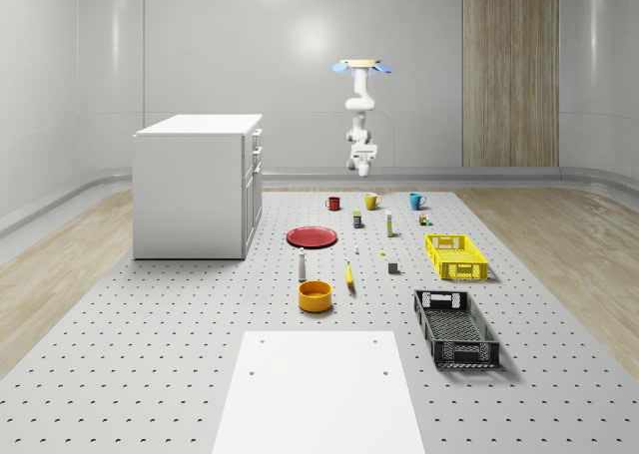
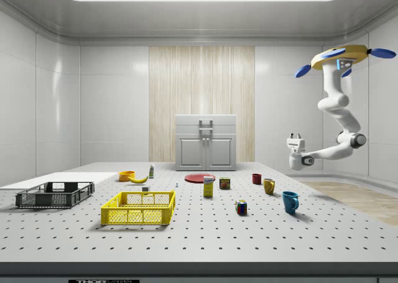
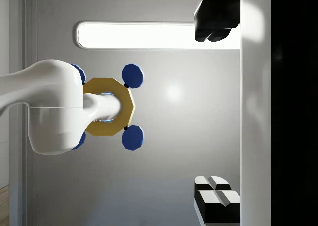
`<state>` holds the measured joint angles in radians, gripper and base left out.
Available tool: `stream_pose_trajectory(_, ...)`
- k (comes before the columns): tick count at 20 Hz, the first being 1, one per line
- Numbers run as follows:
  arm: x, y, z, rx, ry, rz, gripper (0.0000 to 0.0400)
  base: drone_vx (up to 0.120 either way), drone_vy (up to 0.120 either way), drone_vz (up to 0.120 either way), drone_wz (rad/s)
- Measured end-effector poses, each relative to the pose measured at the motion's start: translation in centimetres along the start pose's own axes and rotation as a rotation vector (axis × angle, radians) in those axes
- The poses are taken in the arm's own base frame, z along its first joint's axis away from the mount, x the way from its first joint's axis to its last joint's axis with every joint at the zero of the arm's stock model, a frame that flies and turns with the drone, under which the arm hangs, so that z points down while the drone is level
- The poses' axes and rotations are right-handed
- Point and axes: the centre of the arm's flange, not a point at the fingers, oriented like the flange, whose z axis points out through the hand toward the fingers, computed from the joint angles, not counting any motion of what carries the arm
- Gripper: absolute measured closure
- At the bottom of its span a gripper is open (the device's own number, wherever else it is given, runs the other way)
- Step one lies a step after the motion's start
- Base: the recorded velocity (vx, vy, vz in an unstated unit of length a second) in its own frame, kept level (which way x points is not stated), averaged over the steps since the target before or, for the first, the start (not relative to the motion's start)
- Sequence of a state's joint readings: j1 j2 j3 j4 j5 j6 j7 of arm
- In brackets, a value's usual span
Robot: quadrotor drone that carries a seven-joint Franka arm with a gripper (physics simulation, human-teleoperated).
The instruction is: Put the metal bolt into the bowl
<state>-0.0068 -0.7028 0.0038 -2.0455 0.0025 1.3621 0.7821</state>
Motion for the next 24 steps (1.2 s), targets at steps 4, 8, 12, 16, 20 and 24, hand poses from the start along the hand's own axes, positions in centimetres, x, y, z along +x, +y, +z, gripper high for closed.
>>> stream_pose_trajectory(4, -0.01, 0.01, -0.13, 0.002, 0.002, 0.000, 0.0000, 0.120, -0.120, 0.000, 0.000)
stream_pose_trajectory(8, -0.03, 0.02, -0.17, 0.004, 0.005, 0.000, 0.0000, 0.120, -0.120, 0.000, 0.000)
stream_pose_trajectory(12, -0.05, 0.04, -0.19, 0.006, 0.007, 0.000, 0.0000, 0.120, -0.120, 0.000, 0.000)
stream_pose_trajectory(16, -0.08, 0.05, -0.20, 0.007, 0.010, 0.000, 0.0000, 0.120, -0.120, 0.000, 0.000)
stream_pose_trajectory(20, -0.12, 0.06, -0.20, 0.008, 0.014, 0.000, 0.0000, 0.120, -0.120, 0.000, 0.000)
stream_pose_trajectory(24, -0.17, 0.05, -0.20, 0.007, 0.019, 0.000, 0.0000, 0.120, -0.020, 0.000, 0.000)
